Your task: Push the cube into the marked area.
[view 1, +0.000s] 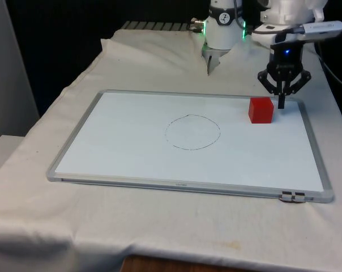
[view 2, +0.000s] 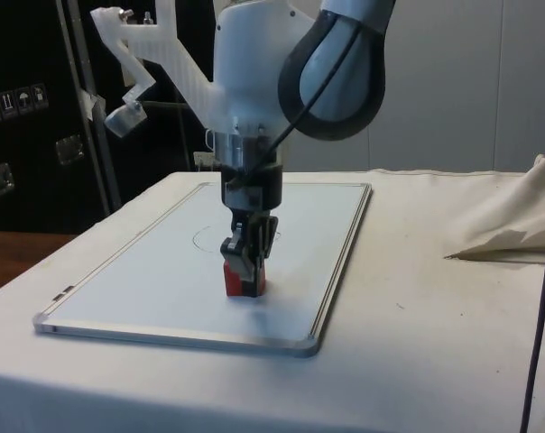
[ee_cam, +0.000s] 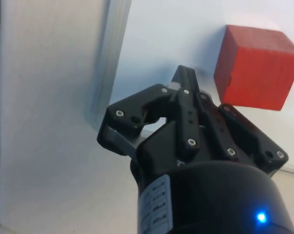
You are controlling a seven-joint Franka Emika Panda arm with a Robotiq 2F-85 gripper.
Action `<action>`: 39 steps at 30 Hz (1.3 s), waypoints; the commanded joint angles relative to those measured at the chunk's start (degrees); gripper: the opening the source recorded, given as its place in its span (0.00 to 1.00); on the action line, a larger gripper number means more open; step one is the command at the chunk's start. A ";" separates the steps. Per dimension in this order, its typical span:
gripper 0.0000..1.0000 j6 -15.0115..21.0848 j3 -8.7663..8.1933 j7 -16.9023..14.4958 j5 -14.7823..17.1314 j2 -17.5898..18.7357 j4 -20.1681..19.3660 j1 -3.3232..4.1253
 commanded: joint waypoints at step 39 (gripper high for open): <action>0.00 0.23 -6.30 0.17 -2.98 1.66 1.32 -0.46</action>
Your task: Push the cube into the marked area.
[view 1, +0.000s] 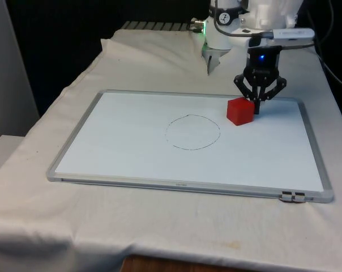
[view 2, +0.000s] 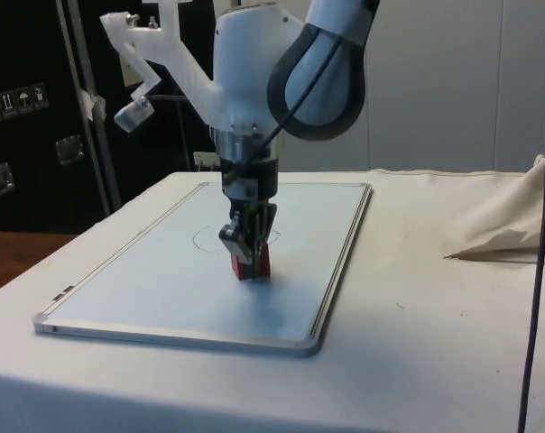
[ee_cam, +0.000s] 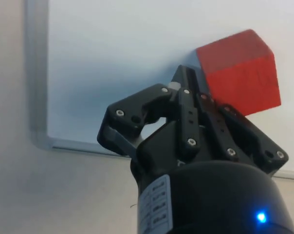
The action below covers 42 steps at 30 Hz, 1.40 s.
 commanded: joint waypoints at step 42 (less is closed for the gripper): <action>0.00 -4.18 -6.76 -9.17 0.52 7.22 12.15 -3.50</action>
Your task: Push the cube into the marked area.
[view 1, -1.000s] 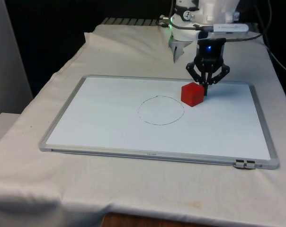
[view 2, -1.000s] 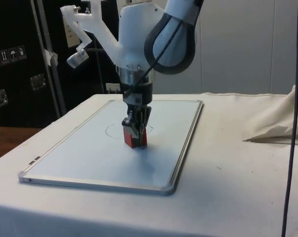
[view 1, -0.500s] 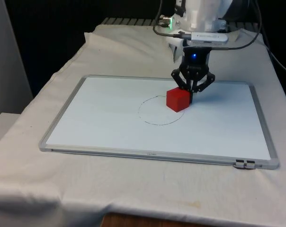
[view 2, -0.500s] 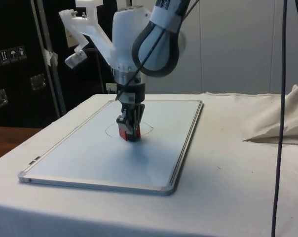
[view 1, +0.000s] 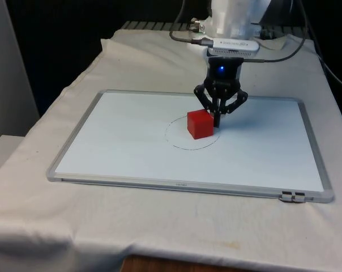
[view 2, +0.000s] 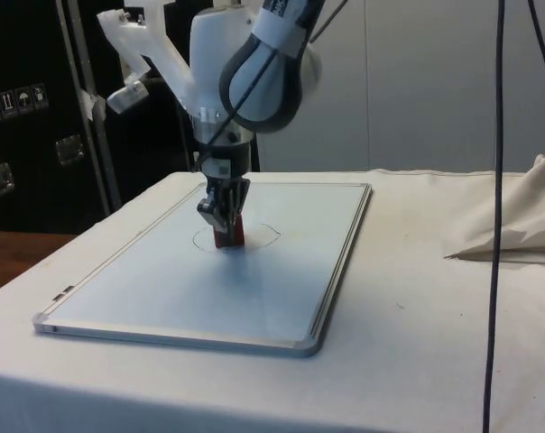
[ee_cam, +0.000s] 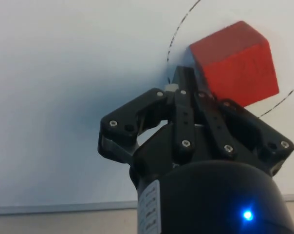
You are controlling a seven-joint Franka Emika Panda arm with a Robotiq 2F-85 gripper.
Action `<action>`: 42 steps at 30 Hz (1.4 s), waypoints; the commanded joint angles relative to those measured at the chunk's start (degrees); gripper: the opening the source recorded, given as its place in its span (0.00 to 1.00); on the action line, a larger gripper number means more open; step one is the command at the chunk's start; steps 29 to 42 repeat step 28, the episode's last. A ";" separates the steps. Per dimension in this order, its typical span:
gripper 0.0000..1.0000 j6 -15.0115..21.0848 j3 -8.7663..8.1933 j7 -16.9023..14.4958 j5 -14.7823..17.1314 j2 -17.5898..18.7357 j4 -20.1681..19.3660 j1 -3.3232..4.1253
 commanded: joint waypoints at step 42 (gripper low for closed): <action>0.00 -8.71 -1.38 0.11 1.09 -4.98 5.39 -0.29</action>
